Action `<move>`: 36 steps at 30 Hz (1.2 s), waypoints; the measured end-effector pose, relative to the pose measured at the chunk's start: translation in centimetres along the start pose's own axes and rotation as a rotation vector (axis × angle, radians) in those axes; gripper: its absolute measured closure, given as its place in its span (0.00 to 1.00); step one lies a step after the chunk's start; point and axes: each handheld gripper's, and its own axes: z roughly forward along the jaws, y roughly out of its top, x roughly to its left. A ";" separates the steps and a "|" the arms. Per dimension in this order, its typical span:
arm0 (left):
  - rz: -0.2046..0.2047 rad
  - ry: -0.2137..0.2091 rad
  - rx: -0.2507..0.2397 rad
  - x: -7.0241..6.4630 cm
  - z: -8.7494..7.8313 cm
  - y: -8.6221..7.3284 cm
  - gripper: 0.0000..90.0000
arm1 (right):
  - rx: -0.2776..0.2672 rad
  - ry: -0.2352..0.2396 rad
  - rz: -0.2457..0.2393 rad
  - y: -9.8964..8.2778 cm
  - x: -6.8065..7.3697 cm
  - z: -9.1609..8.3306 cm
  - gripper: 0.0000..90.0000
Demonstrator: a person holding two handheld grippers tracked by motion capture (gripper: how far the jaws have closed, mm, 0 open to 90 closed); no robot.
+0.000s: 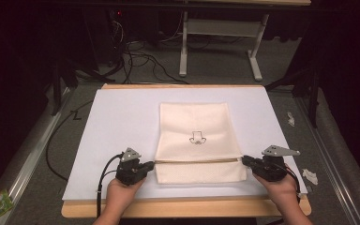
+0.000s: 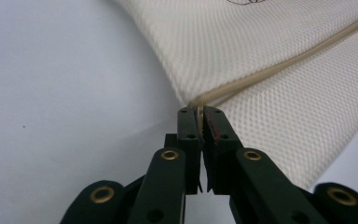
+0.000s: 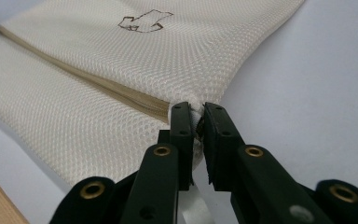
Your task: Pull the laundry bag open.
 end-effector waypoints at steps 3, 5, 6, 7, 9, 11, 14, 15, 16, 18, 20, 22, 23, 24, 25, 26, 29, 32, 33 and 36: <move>0.039 0.026 -0.030 0.0 -0.4 0.1 0.81 | -0.018 0.011 0.016 0.0 -0.2 -0.3 0.86; 0.052 0.047 -0.072 0.5 -1.0 0.3 0.70 | -0.041 0.011 0.019 0.0 -0.4 -0.6 0.76; 0.056 0.065 -0.093 0.7 -1.3 0.3 0.64 | -0.062 -0.003 0.019 0.1 -0.7 -0.9 0.70; 0.078 0.123 -0.114 1.1 -1.8 0.5 0.60 | -0.074 -0.014 0.026 0.0 -0.8 -1.1 0.65; 0.127 0.239 -0.138 1.9 -2.8 0.6 0.48 | -0.111 -0.088 0.031 0.0 -1.7 -1.7 0.49; 0.152 0.294 -0.145 3.2 -3.7 0.6 0.35 | -0.138 -0.155 0.029 -0.1 -2.6 -2.3 0.39; 0.150 0.364 -0.100 5.8 -5.1 0.0 0.19 | -0.172 -0.279 0.060 -0.6 -4.7 -3.8 0.28; 0.131 0.377 -0.087 6.7 -5.5 -0.3 0.16 | -0.180 -0.299 0.073 -0.8 -5.2 -4.1 0.26; 0.113 0.394 -0.080 7.3 -5.8 -0.6 0.15 | -0.191 -0.316 0.088 -1.1 -5.8 -4.5 0.24; 0.032 0.394 -0.071 8.9 -6.5 -1.2 0.09 | -0.191 -0.344 0.118 -1.6 -6.9 -5.1 0.18; -0.021 0.382 -0.080 9.5 -6.6 -1.4 0.07 | -0.193 -0.354 0.130 -1.8 -7.4 -5.2 0.17; -0.017 0.379 -0.088 9.3 -6.5 -1.4 0.07 | -0.185 -0.356 0.135 -1.8 -7.4 -5.0 0.17; -0.006 0.372 -0.088 9.0 -6.4 -1.3 0.07 | -0.183 -0.354 0.129 -1.8 -7.4 -4.9 0.17; -0.001 0.366 -0.090 8.7 -6.2 -1.2 0.08 | -0.175 -0.351 0.116 -1.7 -7.2 -4.7 0.17; 0.022 0.361 -0.080 8.4 -6.0 -1.1 0.08 | -0.171 -0.348 0.110 -1.7 -7.0 -4.6 0.17; 0.041 0.366 -0.074 8.1 -5.8 -1.0 0.08 | -0.167 -0.347 0.099 -1.6 -6.8 -4.5 0.18; 0.062 0.368 -0.071 7.7 -5.7 -1.0 0.08 | -0.171 -0.342 0.094 -1.5 -6.6 -4.5 0.17; 0.022 0.335 -0.102 7.8 -6.0 -1.0 0.09 | -0.186 -0.322 0.082 -1.4 -6.5 -4.6 0.17; 0.012 0.327 -0.118 7.8 -6.1 -1.0 0.09 | -0.190 -0.319 0.084 -1.4 -6.4 -4.7 0.17; 0.009 0.324 -0.136 7.7 -6.3 -1.1 0.08 | -0.206 -0.310 0.075 -1.2 -6.1 -4.9 0.17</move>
